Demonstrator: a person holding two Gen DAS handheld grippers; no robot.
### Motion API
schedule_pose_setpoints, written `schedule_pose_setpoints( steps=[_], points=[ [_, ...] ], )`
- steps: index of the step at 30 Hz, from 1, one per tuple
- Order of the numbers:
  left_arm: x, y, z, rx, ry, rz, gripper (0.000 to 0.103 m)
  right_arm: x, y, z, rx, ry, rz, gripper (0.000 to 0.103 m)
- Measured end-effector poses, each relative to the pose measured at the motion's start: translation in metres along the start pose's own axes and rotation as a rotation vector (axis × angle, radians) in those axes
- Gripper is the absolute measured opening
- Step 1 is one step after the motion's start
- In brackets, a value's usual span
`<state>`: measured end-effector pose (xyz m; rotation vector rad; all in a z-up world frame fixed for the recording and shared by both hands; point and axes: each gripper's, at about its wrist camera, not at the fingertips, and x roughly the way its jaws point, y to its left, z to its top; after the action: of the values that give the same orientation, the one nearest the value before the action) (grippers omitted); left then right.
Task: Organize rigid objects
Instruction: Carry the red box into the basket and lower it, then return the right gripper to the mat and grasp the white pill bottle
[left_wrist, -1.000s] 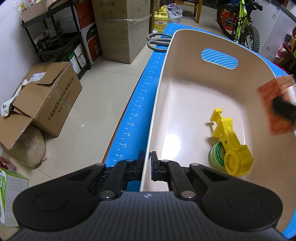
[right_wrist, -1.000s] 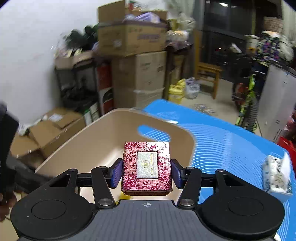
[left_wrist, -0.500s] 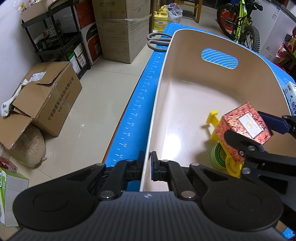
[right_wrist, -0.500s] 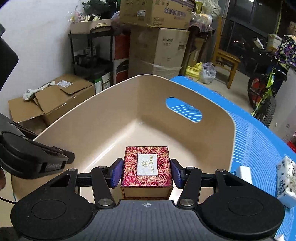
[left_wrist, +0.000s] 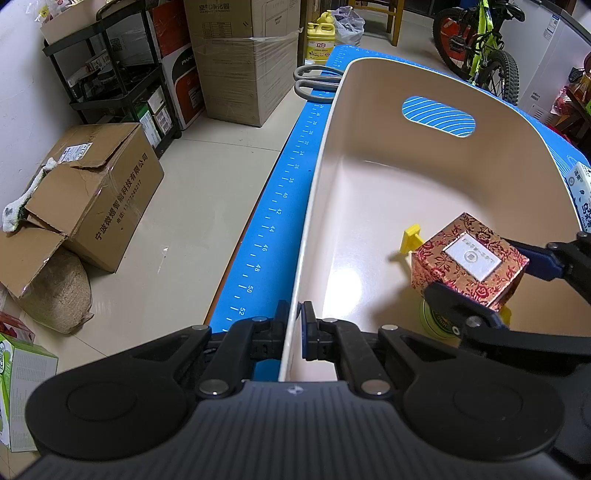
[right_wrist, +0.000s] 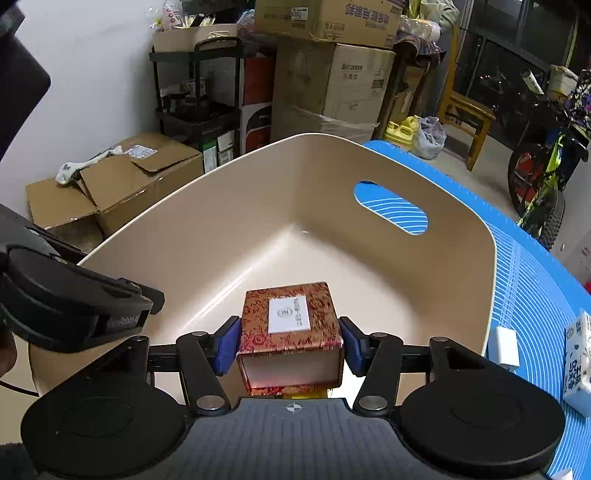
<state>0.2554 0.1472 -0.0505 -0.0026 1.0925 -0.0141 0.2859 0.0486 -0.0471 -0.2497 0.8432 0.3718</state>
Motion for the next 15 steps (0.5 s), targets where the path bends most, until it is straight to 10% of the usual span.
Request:
schedule_pose_setpoints(
  steps=[15],
  points=[
    [0.000,-0.001,0.000,-0.001,0.000,0.000,0.008,-0.050,-0.063,-0.010,0.154,-0.097,-0.039,0.076]
  ],
)
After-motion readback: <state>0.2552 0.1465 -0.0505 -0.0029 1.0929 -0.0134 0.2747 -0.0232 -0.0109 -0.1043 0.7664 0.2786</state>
